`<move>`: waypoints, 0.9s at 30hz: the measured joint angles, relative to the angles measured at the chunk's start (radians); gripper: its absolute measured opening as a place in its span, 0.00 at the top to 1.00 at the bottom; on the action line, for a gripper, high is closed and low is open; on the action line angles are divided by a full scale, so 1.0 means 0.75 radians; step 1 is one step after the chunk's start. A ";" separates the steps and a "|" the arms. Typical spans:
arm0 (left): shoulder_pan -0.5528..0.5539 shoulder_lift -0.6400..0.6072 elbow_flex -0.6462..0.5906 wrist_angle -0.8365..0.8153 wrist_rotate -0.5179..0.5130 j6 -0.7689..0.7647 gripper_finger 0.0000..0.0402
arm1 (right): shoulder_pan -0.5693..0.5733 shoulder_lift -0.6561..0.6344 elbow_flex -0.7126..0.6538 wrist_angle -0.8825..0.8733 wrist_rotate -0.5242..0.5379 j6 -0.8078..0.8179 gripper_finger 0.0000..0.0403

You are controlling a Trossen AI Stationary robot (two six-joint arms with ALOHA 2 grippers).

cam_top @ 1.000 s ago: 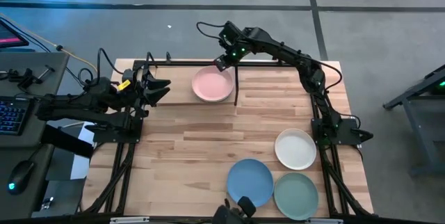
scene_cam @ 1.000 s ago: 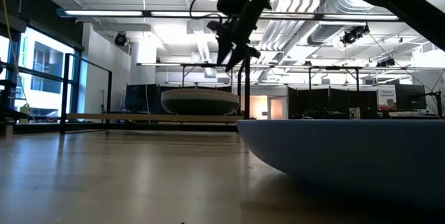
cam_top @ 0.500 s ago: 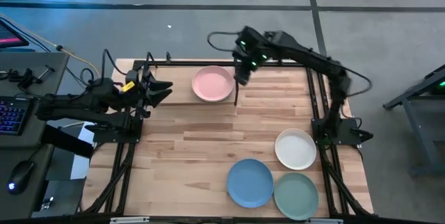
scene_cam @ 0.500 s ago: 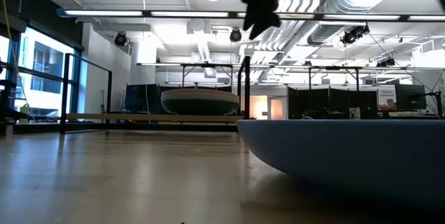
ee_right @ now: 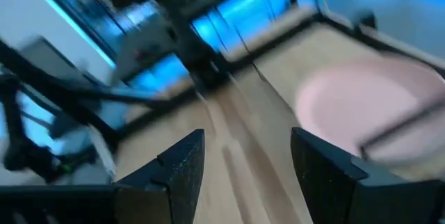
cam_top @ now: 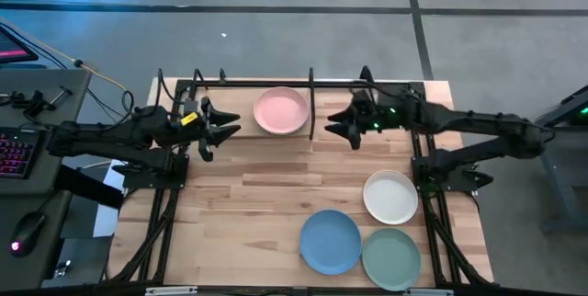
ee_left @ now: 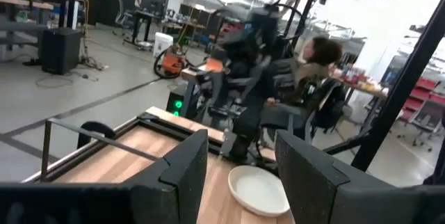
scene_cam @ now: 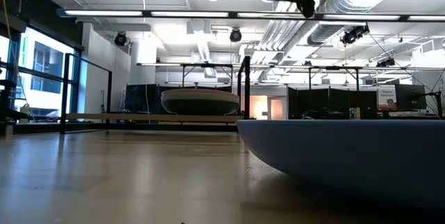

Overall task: Place and stack plates onto a shelf
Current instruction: Put the blue plate into the shelf

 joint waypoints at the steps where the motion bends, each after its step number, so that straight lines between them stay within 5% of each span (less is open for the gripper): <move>1: 0.000 0.009 0.000 0.001 0.000 -0.004 0.61 | 0.019 -0.022 -0.037 0.065 0.020 -0.006 0.52; 17: 0.002 0.050 0.000 0.005 -0.015 -0.093 0.61 | 0.061 -0.052 -0.101 0.135 0.040 0.091 0.52; 21: 0.002 0.050 0.000 0.005 -0.015 -0.094 0.61 | 0.116 -0.036 -0.098 -0.054 -0.084 0.321 0.52; 27: 0.002 0.050 0.000 0.001 -0.021 -0.094 0.61 | 0.414 0.113 -0.106 -0.440 -0.262 0.556 0.52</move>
